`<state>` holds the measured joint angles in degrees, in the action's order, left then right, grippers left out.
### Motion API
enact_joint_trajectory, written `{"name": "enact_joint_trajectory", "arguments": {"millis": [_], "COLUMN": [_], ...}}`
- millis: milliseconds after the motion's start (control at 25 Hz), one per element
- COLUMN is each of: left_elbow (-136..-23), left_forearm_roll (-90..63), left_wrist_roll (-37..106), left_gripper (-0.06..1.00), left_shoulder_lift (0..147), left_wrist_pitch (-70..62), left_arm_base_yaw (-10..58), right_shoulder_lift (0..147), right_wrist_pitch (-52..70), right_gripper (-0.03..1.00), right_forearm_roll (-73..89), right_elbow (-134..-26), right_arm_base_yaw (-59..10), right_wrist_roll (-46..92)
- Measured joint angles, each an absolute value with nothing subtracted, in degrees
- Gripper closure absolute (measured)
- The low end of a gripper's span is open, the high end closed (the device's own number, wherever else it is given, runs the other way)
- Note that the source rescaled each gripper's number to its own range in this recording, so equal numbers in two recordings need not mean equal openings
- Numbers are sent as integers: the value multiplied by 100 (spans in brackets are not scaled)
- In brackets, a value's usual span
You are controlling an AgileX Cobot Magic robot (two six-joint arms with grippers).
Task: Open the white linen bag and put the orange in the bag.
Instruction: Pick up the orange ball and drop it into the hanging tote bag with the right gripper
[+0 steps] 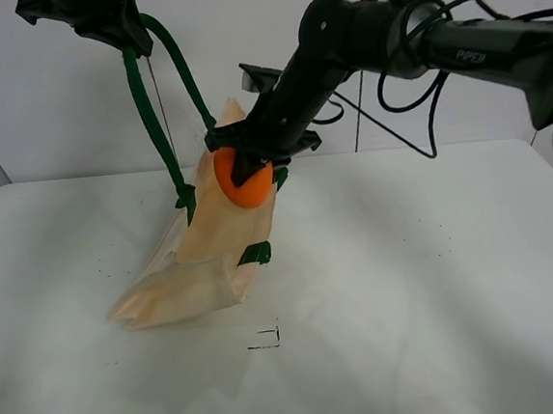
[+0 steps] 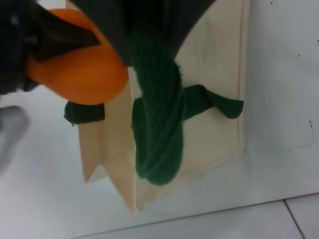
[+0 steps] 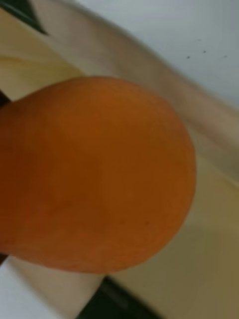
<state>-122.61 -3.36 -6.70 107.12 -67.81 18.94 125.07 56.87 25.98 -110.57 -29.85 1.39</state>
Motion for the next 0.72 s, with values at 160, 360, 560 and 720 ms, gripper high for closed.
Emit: {"name": "enact_joint_trajectory", "arguments": {"millis": [160, 360, 560, 720], "left_elbow": [-12261, -12261, -12261, -12261], "left_forearm_roll": [-336, -336, -336, -358], "left_wrist_roll": [-670, -663, -663, -663], "left_gripper": [94, 94, 94, 94], "left_shoulder_lift": [10712, 10712, 10712, 10712], "left_wrist_pitch": [-6781, -6781, -6781, -6781], "left_arm_base_yaw": [1894, 1894, 1894, 1894], "right_shoulder_lift": [12791, 12878, 12878, 12878], "right_wrist_pitch": [5517, 5381, 5441, 5883], "right_gripper": [96, 57, 1, -3], "right_forearm_roll": [2878, 3101, 2864, 2111], "right_elbow": [-11057, -11057, -11099, -11449], "right_arm_base_yaw": [-2985, -2985, -2999, -3015], "right_wrist_roll": [134, 191, 337, 240]}}
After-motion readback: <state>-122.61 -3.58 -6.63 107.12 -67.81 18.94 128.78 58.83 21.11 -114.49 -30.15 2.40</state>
